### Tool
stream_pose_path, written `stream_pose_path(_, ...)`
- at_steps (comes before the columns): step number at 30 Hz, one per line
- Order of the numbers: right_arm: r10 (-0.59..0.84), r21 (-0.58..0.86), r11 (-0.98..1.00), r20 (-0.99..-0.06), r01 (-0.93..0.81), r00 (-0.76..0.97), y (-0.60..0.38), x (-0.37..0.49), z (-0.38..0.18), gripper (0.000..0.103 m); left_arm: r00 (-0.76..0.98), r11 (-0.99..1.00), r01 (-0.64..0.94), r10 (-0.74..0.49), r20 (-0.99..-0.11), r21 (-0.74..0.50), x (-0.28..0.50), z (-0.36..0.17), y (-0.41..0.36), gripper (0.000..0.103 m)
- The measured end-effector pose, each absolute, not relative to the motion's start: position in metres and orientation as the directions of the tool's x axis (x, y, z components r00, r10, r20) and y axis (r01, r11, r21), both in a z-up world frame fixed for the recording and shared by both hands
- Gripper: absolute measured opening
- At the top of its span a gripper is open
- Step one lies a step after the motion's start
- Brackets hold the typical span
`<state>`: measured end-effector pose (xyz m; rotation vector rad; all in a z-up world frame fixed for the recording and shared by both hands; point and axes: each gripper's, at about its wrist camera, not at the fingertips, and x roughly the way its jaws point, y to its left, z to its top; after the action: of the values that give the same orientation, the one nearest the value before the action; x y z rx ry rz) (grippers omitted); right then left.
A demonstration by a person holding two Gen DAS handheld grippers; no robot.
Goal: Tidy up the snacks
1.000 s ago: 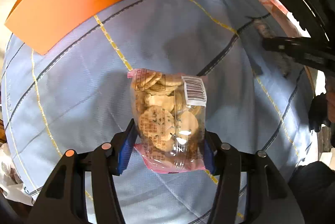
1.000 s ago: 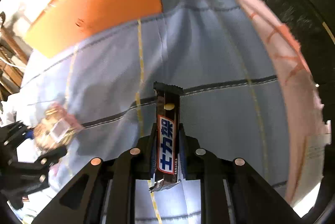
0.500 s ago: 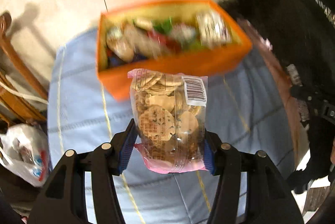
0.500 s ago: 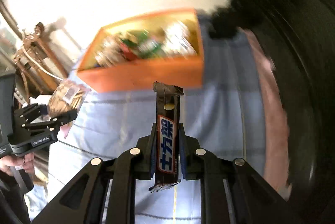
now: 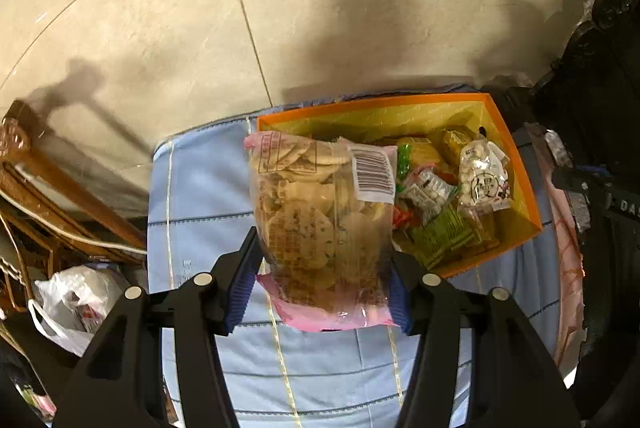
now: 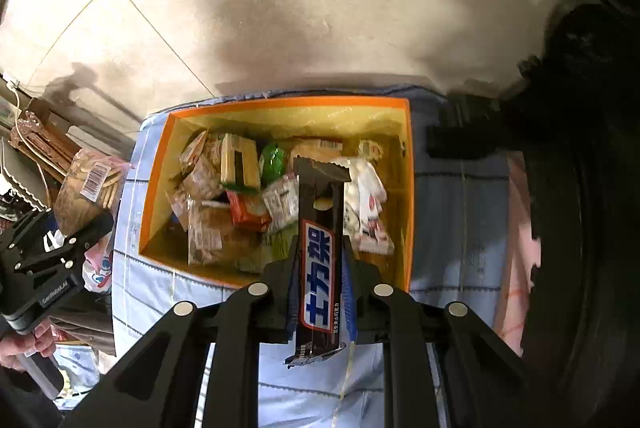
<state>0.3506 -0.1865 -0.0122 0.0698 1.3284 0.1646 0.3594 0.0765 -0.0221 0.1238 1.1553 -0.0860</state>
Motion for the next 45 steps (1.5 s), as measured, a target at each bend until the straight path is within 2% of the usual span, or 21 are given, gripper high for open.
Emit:
stream_pose_path(4, 0.16, 0.155, 0.987, -0.962, -0.042, 0.222, -0.19, 0.362, -0.021, 0.019, 0.398, 0.988, 0.142, -0.007, -0.917, 0.054, 0.375, -0.025, 0.074, 0.056)
stream_pose_path(5, 0.152, 0.149, 0.988, -0.962, -0.031, 0.229, -0.191, 0.363, -0.021, 0.031, 0.393, 0.992, 0.121, -0.005, -0.919, 0.046, 0.378, -0.028, 0.076, 0.06)
stream_pose_path(6, 0.136, 0.131, 0.991, -0.961, -0.037, 0.239, -0.191, 0.365, -0.021, 0.087, 0.384, 0.998, 0.062, -0.002, -0.923, 0.023, 0.386, -0.029, 0.083, 0.079)
stream_pose_path(7, 0.098, 0.089, 0.995, -0.958, -0.046, 0.268, -0.189, 0.365, -0.019, 0.099, 0.377, 1.0, 0.016, 0.01, -0.926, 0.017, 0.39, -0.028, 0.088, 0.098)
stream_pose_path(8, 0.068, 0.056, 0.997, -0.958, -0.052, 0.28, -0.188, 0.364, -0.018, 0.1, 0.379, 1.0, -0.004, 0.015, -0.925, 0.014, 0.389, -0.029, 0.089, 0.099)
stream_pose_path(13, 0.103, 0.107, 0.994, -0.964, 0.003, 0.245, -0.197, 0.361, -0.018, 0.099, 0.381, 0.994, 0.054, 0.069, -0.922, 0.096, 0.382, -0.033, 0.08, 0.099)
stream_pose_path(18, 0.109, 0.112, 0.994, -0.965, 0.001, 0.238, -0.198, 0.341, -0.013, 0.099, 0.381, 0.993, 0.088, 0.039, -0.924, 0.078, 0.362, -0.032, 0.07, 0.099)
stream_pose_path(23, 0.07, 0.071, 0.997, -0.933, -0.011, 0.353, -0.195, 0.294, 0.003, 0.099, 0.452, 0.99, 0.05, 0.097, -0.887, 0.134, 0.325, -0.02, 0.064, 0.099)
stream_pose_path(28, 0.054, 0.085, 0.996, -0.833, 0.03, 0.55, -0.198, 0.199, 0.017, 0.099, 0.621, 0.998, 0.004, 0.049, -0.782, 0.066, 0.232, -0.002, 0.062, 0.099)
stream_pose_path(32, -0.002, 0.041, 0.998, -0.793, 0.056, 0.609, -0.191, 0.139, 0.02, 0.1, 0.703, 0.999, 0.018, 0.02, -0.711, 0.047, 0.159, 0.009, 0.05, 0.099)
stream_pose_path(36, -0.055, -0.044, 0.998, -0.783, 0.032, 0.619, -0.173, 0.099, 0.02, 0.099, 0.721, 0.998, 0.054, -0.052, -0.69, -0.019, 0.116, 0.016, 0.042, 0.099)
stream_pose_path(38, -0.071, -0.07, 0.997, -0.784, 0.026, 0.617, -0.167, 0.08, 0.019, 0.099, 0.724, 0.996, 0.086, -0.06, -0.687, 0.004, 0.1, 0.017, 0.036, 0.099)
stream_pose_path(42, -0.08, -0.083, 0.996, -0.782, 0.024, 0.619, -0.164, 0.055, 0.021, 0.099, 0.754, 0.988, 0.093, 0.011, -0.656, 0.123, 0.067, 0.019, 0.023, 0.099)
stream_pose_path(45, -0.104, -0.098, 0.994, -0.78, 0.043, 0.617, -0.165, 0.041, 0.027, 0.099, 0.766, 0.985, 0.089, 0.028, -0.642, 0.15, 0.054, 0.022, 0.021, 0.099)
